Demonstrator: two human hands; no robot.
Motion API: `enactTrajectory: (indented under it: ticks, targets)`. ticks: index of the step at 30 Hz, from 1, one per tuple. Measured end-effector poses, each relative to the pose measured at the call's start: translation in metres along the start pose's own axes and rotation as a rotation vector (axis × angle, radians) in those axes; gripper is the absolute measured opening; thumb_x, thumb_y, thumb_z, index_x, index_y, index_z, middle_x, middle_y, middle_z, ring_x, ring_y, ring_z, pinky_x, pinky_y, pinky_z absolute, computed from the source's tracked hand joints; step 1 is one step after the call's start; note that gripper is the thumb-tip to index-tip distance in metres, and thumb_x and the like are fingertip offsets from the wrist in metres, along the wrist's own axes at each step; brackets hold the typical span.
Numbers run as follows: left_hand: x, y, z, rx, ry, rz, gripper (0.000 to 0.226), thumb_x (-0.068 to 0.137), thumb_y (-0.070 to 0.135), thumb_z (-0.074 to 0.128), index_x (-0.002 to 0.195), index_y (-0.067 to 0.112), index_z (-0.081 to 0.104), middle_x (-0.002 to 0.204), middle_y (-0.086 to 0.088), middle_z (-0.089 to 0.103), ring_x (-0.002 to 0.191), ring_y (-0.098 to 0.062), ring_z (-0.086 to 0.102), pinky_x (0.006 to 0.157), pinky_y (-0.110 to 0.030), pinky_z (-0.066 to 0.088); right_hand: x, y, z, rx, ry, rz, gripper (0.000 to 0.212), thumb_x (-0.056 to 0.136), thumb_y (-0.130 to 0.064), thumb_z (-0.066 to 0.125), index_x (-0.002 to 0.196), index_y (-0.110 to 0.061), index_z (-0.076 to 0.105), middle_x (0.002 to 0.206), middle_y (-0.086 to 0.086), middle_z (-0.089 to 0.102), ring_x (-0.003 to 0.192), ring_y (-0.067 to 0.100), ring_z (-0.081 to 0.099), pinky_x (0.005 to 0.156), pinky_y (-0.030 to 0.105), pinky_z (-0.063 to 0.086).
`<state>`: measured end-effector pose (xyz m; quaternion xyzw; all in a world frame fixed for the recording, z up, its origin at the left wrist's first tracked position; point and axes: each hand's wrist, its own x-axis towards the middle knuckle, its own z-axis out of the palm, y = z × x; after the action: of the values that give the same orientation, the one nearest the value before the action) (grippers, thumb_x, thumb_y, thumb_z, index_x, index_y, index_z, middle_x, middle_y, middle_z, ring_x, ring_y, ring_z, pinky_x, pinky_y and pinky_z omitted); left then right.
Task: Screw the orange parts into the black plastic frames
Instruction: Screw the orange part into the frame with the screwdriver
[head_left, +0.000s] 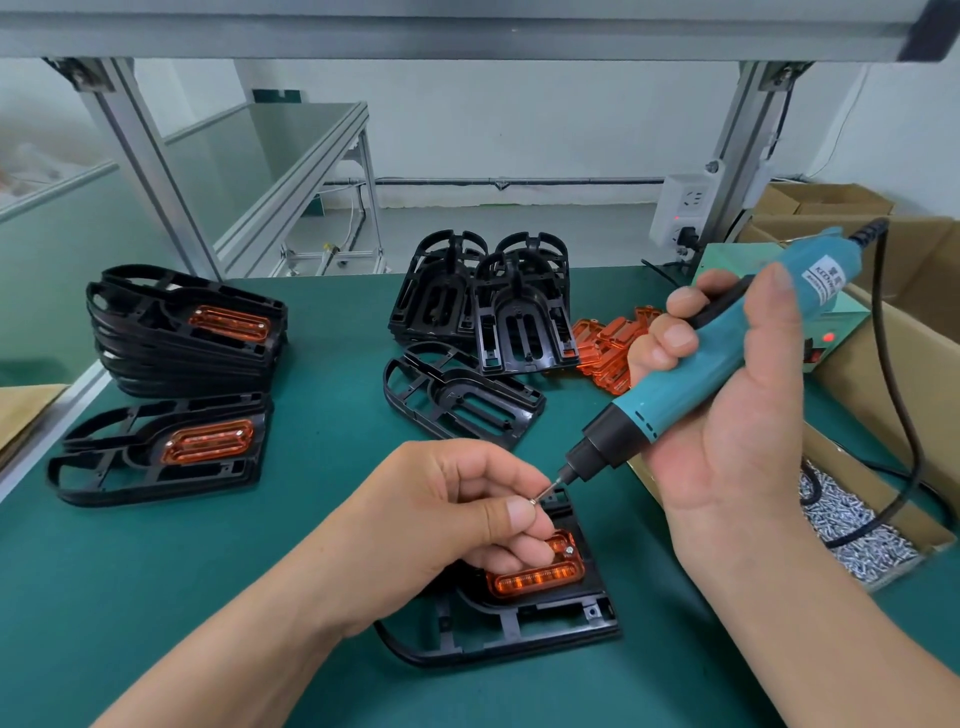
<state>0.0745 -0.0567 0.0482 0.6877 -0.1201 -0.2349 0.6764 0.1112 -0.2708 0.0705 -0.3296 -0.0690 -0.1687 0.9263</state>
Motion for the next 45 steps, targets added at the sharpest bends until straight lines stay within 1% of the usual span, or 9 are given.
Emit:
enactTrajectory:
  ticks: [9,15,19,26,29,32,36,41,45]
  targets:
    - [0.001,-0.001,0.001,0.022,0.025,-0.001,0.012,0.095,0.005,0.074,0.098,0.016,0.078,0.094,-0.015,0.080,0.090,-0.029,0.079,0.074,-0.027,0.062,-0.002,0.001,0.003,-0.029,-0.031,0.001,0.024,0.110,-0.041,0.055,0.104,-0.017,0.057,0.088,-0.001,0.062,0.064,0.009,0.052,0.064,0.022,0.045]
    - [0.002,-0.006,-0.001,0.088,0.037,0.032,0.017,0.096,0.008,0.074,0.099,0.024,0.078,0.095,-0.012,0.080,0.091,-0.027,0.079,0.078,-0.030,0.063,0.000,0.005,0.000,-0.058,-0.038,0.014,0.022,0.109,-0.039,0.058,0.105,-0.017,0.057,0.089,0.000,0.063,0.065,0.010,0.054,0.065,0.023,0.047]
    - [0.003,-0.009,-0.002,0.178,0.052,0.089,0.028,0.097,0.011,0.070,0.109,0.035,0.074,0.096,-0.008,0.080,0.091,-0.024,0.079,0.076,-0.028,0.062,0.000,0.009,-0.003,-0.078,-0.048,0.036,0.023,0.108,-0.039,0.060,0.107,-0.017,0.057,0.090,0.001,0.063,0.066,0.011,0.055,0.065,0.024,0.048]
    - [0.001,-0.008,-0.002,0.323,0.036,0.126,0.033,0.095,0.029,0.069,0.126,0.040,0.065,0.099,0.006,0.080,0.096,-0.012,0.077,0.076,-0.026,0.061,-0.001,0.011,-0.004,-0.062,-0.071,0.039,0.024,0.108,-0.040,0.060,0.108,-0.016,0.058,0.091,0.001,0.063,0.067,0.011,0.056,0.067,0.024,0.049]
    - [0.001,-0.005,-0.011,0.522,0.166,0.173,0.028,0.099,0.040,0.068,0.126,0.046,0.065,0.100,0.019,0.078,0.099,-0.001,0.072,0.083,-0.028,0.058,-0.003,0.013,-0.003,-0.070,-0.076,0.046,0.023,0.109,-0.039,0.058,0.107,-0.016,0.059,0.091,0.002,0.063,0.066,0.011,0.056,0.065,0.024,0.049]
    - [-0.002,0.001,-0.029,0.844,0.317,0.190,0.024,0.097,0.050,0.066,0.121,0.048,0.067,0.104,0.035,0.067,0.097,0.013,0.062,0.078,-0.017,0.045,-0.008,0.017,-0.001,-0.098,-0.109,0.064,0.022,0.109,-0.039,0.057,0.107,-0.016,0.060,0.091,0.002,0.064,0.064,0.010,0.057,0.064,0.023,0.050]
    - [-0.004,0.001,-0.043,1.072,0.206,0.027,0.038,0.090,0.062,0.063,0.123,0.043,0.066,0.103,0.025,0.062,0.101,0.007,0.056,0.087,-0.020,0.047,-0.015,0.022,0.003,-0.148,-0.170,0.079,0.021,0.106,-0.038,0.057,0.106,-0.017,0.061,0.089,0.003,0.065,0.062,0.011,0.057,0.061,0.023,0.050]
    - [-0.004,-0.001,-0.038,1.120,0.110,-0.007,0.047,0.084,0.067,0.059,0.122,0.041,0.066,0.103,0.023,0.059,0.100,0.004,0.056,0.094,-0.027,0.051,-0.021,0.029,0.006,-0.220,-0.219,0.090,0.017,0.107,-0.032,0.054,0.104,-0.017,0.063,0.088,0.005,0.065,0.060,0.015,0.056,0.059,0.025,0.049]
    - [-0.003,-0.001,-0.035,1.102,0.116,-0.014,0.039,0.084,0.064,0.064,0.116,0.042,0.068,0.101,0.022,0.059,0.097,0.005,0.056,0.091,-0.027,0.051,-0.023,0.031,0.007,-0.244,-0.277,0.077,0.030,0.097,-0.044,0.073,0.106,-0.017,0.063,0.089,0.005,0.066,0.060,0.015,0.057,0.060,0.026,0.049]
